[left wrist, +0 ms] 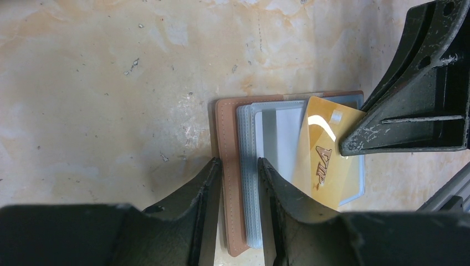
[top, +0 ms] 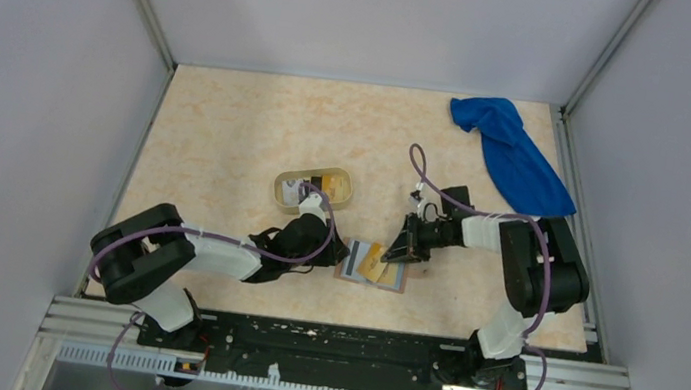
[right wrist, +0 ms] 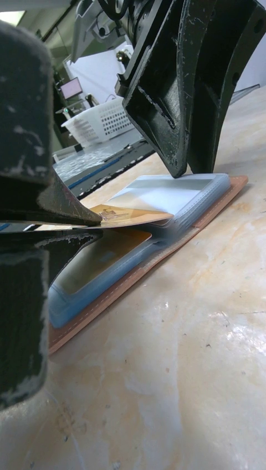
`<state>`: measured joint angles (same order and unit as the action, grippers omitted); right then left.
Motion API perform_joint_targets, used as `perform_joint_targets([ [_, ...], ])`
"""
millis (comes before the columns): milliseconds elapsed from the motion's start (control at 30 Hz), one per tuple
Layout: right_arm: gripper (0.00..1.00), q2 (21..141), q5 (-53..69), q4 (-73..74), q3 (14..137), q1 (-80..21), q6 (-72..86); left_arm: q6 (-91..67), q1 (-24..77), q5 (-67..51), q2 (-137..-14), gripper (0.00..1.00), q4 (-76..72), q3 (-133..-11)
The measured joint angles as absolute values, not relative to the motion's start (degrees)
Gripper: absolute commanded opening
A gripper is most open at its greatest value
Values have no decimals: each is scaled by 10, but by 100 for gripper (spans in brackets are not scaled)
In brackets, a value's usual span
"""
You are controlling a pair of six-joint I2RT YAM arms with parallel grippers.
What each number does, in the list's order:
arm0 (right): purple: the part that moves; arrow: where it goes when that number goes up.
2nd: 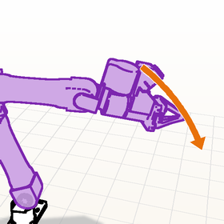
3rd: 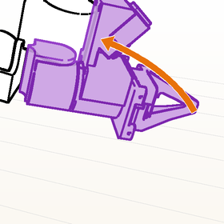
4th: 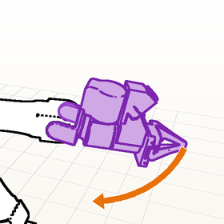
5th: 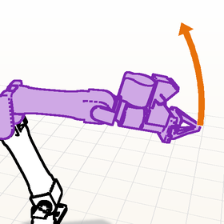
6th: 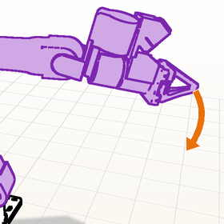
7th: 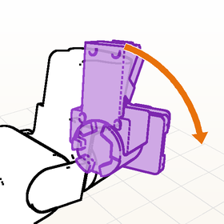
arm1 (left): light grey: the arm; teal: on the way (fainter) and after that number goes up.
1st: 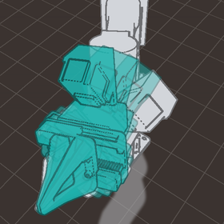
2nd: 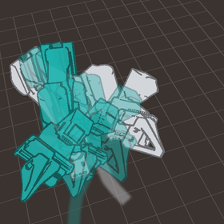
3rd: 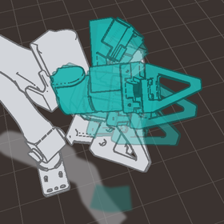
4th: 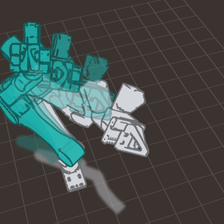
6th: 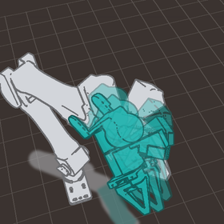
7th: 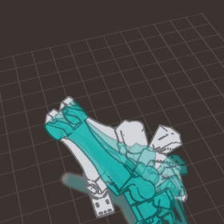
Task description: Put the credit cards into the card holder
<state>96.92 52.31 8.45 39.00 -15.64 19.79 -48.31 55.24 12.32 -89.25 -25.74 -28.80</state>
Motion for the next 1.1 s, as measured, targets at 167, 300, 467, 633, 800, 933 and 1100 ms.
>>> perform_joint_targets([
  [167,0,969,522,85,390,-156,198,-482,552,123,-893,36,-258,-288],
  [300,0,971,521,86,390,-156,198,-481,552,123,-893,37,-258,-288],
  [467,0,980,521,86,390,-156,204,-480,552,122,-893,37,-258,-288],
  [633,0,980,528,69,368,-152,224,-479,552,120,-893,37,-259,-288],
  [800,1,981,535,69,366,-148,229,-478,552,115,-893,37,-259,-288],
  [933,1,994,544,73,369,-147,233,-477,552,114,-893,37,-259,-288],
  [1100,1,1001,552,79,373,-145,235,-473,552,111,-893,37,-260,-288],
])
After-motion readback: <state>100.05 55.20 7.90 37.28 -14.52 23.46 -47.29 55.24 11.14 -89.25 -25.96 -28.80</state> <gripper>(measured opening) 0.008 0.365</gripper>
